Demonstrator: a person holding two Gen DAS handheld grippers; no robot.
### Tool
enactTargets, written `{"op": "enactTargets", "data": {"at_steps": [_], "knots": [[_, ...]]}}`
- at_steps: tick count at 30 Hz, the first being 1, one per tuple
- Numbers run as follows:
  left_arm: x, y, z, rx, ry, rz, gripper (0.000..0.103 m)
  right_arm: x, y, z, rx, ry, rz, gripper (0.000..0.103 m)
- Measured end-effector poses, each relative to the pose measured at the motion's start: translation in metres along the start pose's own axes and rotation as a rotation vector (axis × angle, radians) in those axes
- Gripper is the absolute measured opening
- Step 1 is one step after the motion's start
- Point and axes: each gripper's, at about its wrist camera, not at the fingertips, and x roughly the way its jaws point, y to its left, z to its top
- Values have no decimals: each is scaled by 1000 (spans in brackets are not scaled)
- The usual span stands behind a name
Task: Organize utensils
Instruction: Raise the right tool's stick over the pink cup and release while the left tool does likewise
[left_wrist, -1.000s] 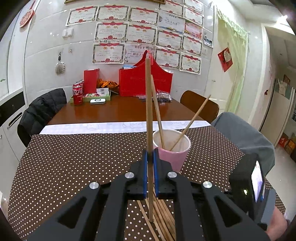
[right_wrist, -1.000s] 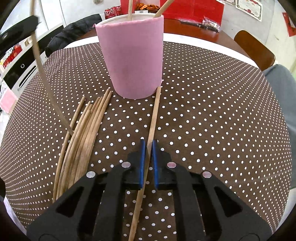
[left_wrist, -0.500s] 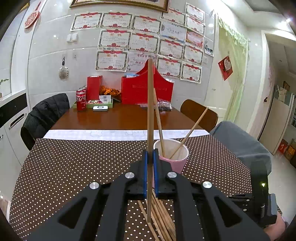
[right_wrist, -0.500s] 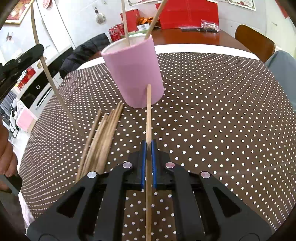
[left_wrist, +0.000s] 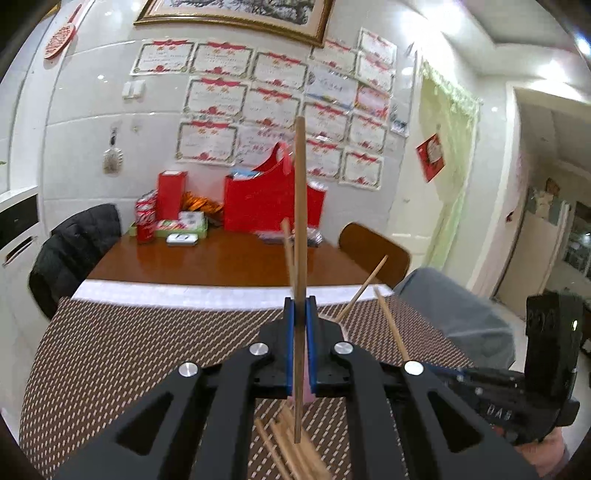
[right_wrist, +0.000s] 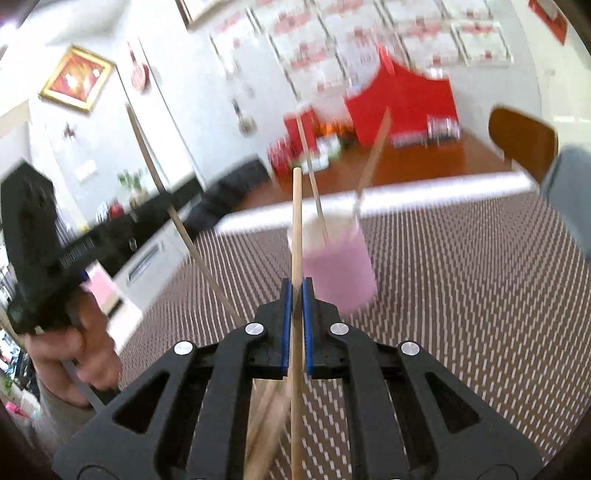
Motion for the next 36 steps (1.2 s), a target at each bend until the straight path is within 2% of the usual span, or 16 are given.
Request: {"op": "enactTargets", "data": {"at_steps": [5, 10, 16, 25, 34, 35, 36], "knots": [[30, -2, 39, 7, -17, -105, 6, 1, 7, 56, 7, -181, 19, 6], [60, -15, 65, 70, -27, -112, 6, 23, 3, 93, 15, -273, 4, 6], [77, -22, 69, 122, -21, -110, 6, 51, -12, 120, 35, -361, -28, 6], [99, -2, 55, 115, 23, -84, 6, 96, -14, 113, 11, -375, -74, 6], [115, 6, 40, 101, 63, -81, 6, 120, -18, 95, -15, -303, -89, 7], [116, 7, 39, 98, 67, -77, 6, 120, -20, 93, -8, -295, -87, 8], [116, 8, 37, 94, 71, -71, 6, 119, -21, 92, 1, -281, -87, 20]]}}
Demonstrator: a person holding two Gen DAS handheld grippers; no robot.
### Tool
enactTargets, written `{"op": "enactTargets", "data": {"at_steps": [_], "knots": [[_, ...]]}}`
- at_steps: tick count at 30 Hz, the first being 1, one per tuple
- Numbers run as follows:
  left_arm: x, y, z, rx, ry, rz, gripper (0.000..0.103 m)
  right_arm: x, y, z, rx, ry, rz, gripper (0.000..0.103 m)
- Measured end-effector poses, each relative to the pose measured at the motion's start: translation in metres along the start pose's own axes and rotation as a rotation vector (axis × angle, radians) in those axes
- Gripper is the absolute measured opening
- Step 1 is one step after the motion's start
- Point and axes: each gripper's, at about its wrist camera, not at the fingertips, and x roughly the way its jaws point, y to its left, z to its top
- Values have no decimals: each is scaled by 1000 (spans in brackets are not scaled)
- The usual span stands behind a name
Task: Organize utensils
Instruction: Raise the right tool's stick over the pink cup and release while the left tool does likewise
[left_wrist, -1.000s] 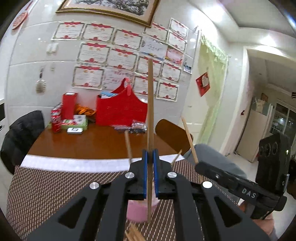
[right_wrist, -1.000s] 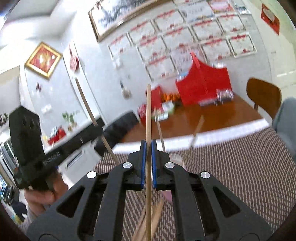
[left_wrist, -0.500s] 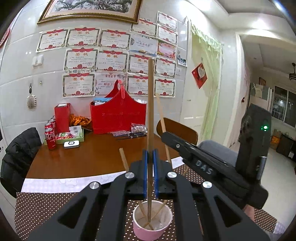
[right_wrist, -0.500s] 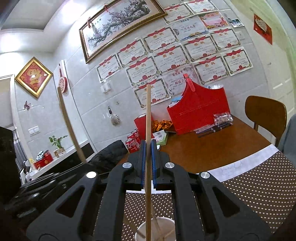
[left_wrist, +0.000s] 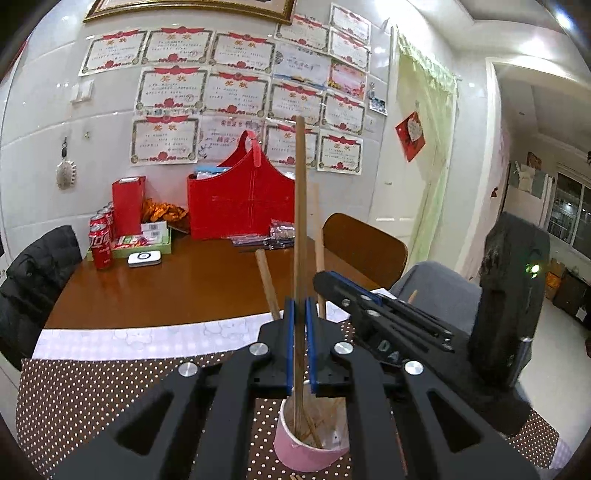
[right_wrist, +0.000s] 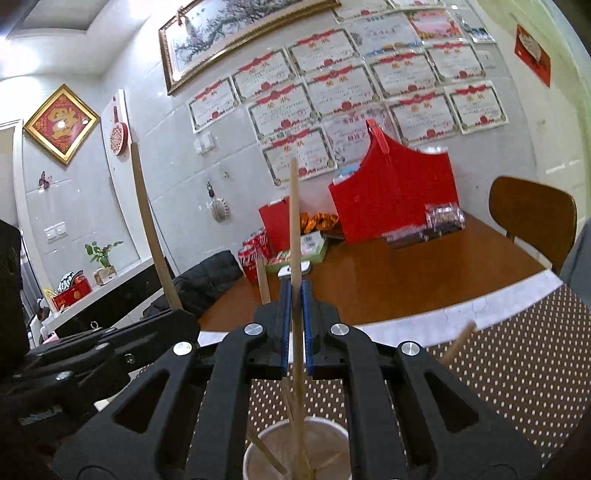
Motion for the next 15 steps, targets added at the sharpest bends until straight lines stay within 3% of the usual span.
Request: {"op": "enactTargets", "data": {"at_steps": [1, 2, 4, 8, 10, 15], "knots": [[0, 1, -1, -4, 6, 0, 7, -3, -1, 0, 11, 5, -2, 33], [-1, 1, -2, -6, 7, 0, 6, -7, -2, 0, 17, 2, -3, 73], [-8, 1, -3, -14, -3, 8, 24, -24, -3, 2, 31, -47, -23, 77], [-23, -2, -2, -14, -23, 15, 38, -53, -1, 11, 29, -92, -18, 94], [-34, -5, -2, -11, -41, 29, 54, -70, 1, 16, 21, -116, -25, 96], [-60, -17, -5, -9, -74, 53, 70, -106, 0, 24, 25, -125, -55, 97]]}}
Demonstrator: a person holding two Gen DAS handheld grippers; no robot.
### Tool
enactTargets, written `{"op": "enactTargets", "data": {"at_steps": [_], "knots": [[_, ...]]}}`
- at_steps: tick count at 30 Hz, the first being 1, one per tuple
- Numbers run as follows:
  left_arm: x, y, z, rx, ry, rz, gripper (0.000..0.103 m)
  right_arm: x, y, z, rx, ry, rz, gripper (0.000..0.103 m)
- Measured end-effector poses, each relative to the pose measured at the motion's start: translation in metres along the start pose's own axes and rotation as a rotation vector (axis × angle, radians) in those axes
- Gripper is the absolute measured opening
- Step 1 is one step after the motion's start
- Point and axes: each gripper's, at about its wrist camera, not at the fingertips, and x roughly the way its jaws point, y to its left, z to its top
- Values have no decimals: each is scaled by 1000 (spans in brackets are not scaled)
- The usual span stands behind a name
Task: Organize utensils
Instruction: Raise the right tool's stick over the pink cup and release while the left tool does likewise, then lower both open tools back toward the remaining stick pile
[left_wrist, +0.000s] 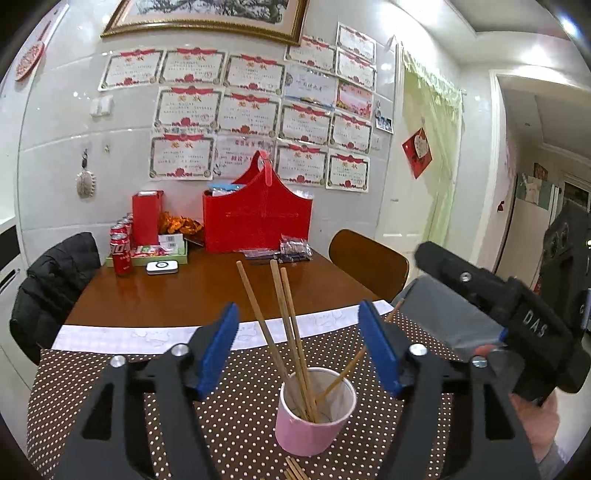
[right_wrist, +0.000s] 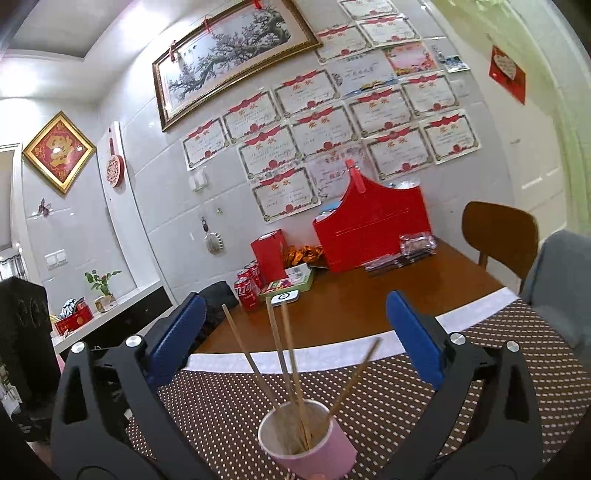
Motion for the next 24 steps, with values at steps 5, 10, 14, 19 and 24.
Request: {"op": "enactTargets", "data": {"at_steps": [5, 10, 14, 19, 24], "knots": [[-23, -12, -9, 19, 3, 42, 74, -27, -14, -2, 19, 46, -43, 97], [-42, -18, -30, 17, 32, 76, 75, -47, -26, -19, 24, 122, -88, 97], [-51, -18, -51, -11, 69, 85, 75, -59, -34, -36, 41, 174, -106, 97], [-59, -12, -73, -42, 109, 97, 75, -72, -42, -59, 57, 239, -127, 97], [-63, -5, -88, -64, 148, 116, 75, -78, -47, -78, 74, 293, -138, 97]]}}
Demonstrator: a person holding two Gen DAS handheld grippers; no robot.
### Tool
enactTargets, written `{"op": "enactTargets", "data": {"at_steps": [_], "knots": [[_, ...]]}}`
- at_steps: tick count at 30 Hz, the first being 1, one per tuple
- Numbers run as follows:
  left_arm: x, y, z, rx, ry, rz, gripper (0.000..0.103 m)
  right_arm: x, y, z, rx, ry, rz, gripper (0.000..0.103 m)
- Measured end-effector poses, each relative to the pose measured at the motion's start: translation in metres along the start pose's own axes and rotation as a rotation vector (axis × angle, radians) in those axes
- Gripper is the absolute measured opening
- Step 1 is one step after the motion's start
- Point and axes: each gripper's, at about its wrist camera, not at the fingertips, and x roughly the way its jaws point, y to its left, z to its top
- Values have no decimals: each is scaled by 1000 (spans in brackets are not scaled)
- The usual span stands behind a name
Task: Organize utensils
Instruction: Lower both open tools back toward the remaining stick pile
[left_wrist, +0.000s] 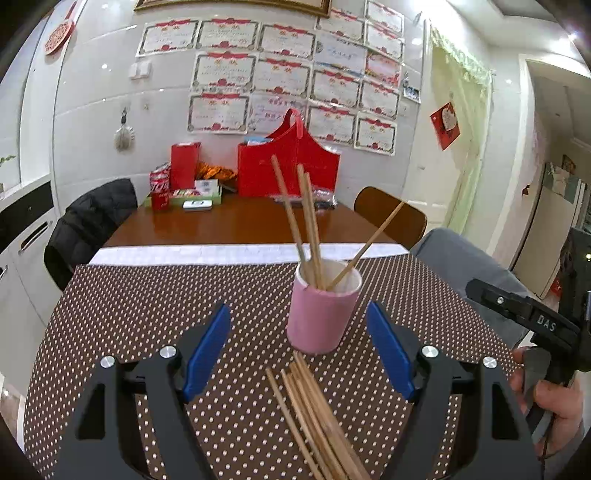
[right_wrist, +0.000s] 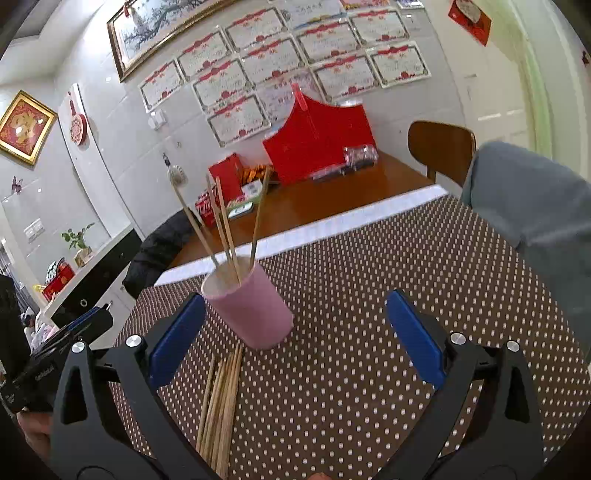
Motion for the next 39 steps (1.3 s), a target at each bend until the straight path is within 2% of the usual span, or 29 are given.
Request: {"op": "enactTargets", "data": {"at_steps": [12, 19, 26, 35, 39], "knots": [[3, 16, -41, -14, 87, 40, 75, 12, 9, -28, -19, 110, 7, 97], [12, 31, -79, -31, 199, 55, 75, 27, 31, -48, -104, 216, 23, 97], [23, 18, -100, -2, 273, 36, 75, 42, 34, -68, -115, 297, 26, 97], [46, 1, -122, 64, 398, 72, 75, 50, 32, -81, -155, 359, 15, 97], [45, 1, -125, 71, 400, 90, 75, 53, 40, -93, -214, 402, 20, 97]]}}
